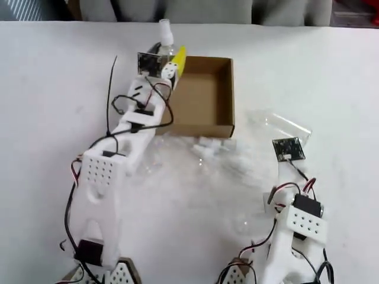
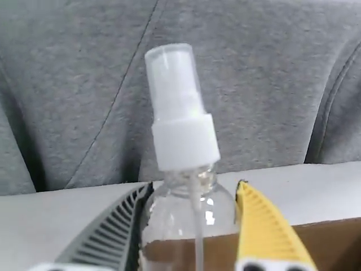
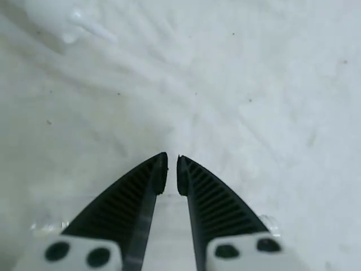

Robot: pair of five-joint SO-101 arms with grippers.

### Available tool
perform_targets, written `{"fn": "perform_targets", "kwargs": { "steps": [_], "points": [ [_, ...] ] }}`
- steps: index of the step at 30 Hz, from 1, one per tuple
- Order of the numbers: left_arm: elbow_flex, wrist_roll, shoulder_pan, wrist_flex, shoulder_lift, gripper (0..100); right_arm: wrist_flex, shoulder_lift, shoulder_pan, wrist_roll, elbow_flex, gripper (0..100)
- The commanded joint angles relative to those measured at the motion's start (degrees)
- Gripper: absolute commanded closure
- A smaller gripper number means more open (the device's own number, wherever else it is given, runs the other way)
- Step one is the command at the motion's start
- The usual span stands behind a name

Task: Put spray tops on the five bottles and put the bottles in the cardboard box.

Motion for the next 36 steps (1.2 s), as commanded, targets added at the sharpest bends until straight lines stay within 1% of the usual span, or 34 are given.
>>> {"fn": "perform_targets", "kwargs": {
  "steps": [1, 3, 6, 12, 24, 26, 32, 36],
  "points": [
    [-3.2, -0.4, -0.7, 0.3, -0.9, 90, -0.7, -0.3, -0.4, 0.6, -0.4, 98.1],
    [-3.1, -0.3, -0.7, 1.8, -1.0, 84, -0.7, -0.3, -0.4, 0.6, -0.4, 98.1],
    [-3.5, -0.3, -0.7, 5.7, -1.2, 79, -0.7, -0.3, -0.4, 0.6, -0.4, 98.1],
    [-3.3, -0.3, -1.3, 6.0, -1.7, 78, -0.7, -0.2, -0.4, 2.1, -0.4, 98.1],
    [-3.3, -0.7, -2.0, 6.1, -1.8, 77, -0.8, -0.2, -0.4, 2.4, -0.4, 98.1],
    [-3.2, -0.4, -2.5, 6.2, -2.2, 73, -0.9, -0.2, -0.4, 2.3, -0.4, 98.1],
    [-3.0, -0.3, -2.6, 19.5, -6.4, 55, -1.9, -0.2, -0.4, 2.1, -0.3, 98.1],
    [-3.0, -0.3, -2.6, 22.8, -7.2, 46, -1.9, -0.2, -0.4, 2.1, -0.3, 98.1]
  ]
}}
